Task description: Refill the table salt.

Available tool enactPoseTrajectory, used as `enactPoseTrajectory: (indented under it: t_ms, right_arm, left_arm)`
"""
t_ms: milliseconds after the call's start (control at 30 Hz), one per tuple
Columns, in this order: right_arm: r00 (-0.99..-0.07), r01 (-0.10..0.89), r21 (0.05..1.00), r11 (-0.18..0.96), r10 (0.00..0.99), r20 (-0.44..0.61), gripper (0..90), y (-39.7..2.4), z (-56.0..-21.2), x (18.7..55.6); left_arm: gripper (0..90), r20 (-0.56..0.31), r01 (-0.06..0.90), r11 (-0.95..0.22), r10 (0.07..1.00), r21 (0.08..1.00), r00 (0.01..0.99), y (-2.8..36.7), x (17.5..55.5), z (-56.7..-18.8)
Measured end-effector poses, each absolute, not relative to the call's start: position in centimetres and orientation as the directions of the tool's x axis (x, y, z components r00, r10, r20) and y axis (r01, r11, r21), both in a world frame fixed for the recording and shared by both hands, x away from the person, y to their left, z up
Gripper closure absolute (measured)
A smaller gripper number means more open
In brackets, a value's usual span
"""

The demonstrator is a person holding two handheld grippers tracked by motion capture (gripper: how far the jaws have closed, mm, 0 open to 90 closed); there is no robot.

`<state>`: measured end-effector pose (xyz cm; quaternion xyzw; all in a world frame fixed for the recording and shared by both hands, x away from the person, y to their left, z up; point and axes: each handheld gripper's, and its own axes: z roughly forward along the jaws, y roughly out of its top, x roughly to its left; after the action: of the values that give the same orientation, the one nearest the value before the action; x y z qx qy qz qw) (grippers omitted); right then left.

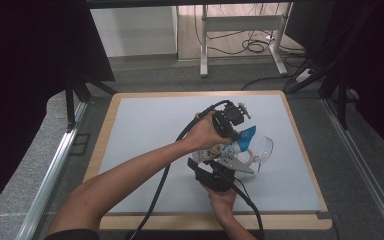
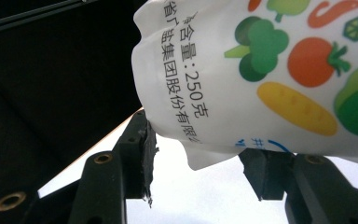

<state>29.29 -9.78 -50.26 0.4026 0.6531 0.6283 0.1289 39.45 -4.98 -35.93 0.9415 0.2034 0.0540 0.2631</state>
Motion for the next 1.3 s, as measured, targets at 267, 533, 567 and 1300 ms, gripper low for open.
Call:
enactPoseTrajectory:
  t_ms: [267, 533, 567, 1300]
  right_arm:
    - [-0.644, 0.366, 0.921, -0.136, 0.678, 0.356, 49.9, -9.72, -49.89, 29.24]
    - [-0.645, 0.36, 0.923, -0.137, 0.678, 0.352, 50.2, -9.77, -49.77, 29.15]
    - [-0.645, 0.36, 0.923, -0.138, 0.678, 0.353, 50.2, -9.77, -49.75, 29.14]
    - [-0.64, 0.354, 0.924, -0.142, 0.684, 0.35, 50.6, -9.95, -49.7, 29.18]
  left_arm:
    - [90.0, 0.002, 0.351, -0.788, 0.408, 0.506, 0.913, -5.2, 39.42, -35.88]
    - [90.0, 0.004, 0.348, -0.792, 0.405, 0.501, 0.914, -5.43, 39.33, -35.96]
    - [90.0, 0.003, 0.348, -0.792, 0.404, 0.501, 0.915, -5.43, 39.33, -35.95]
    - [90.0, -0.001, 0.346, -0.796, 0.398, 0.496, 0.917, -5.72, 39.36, -36.1]
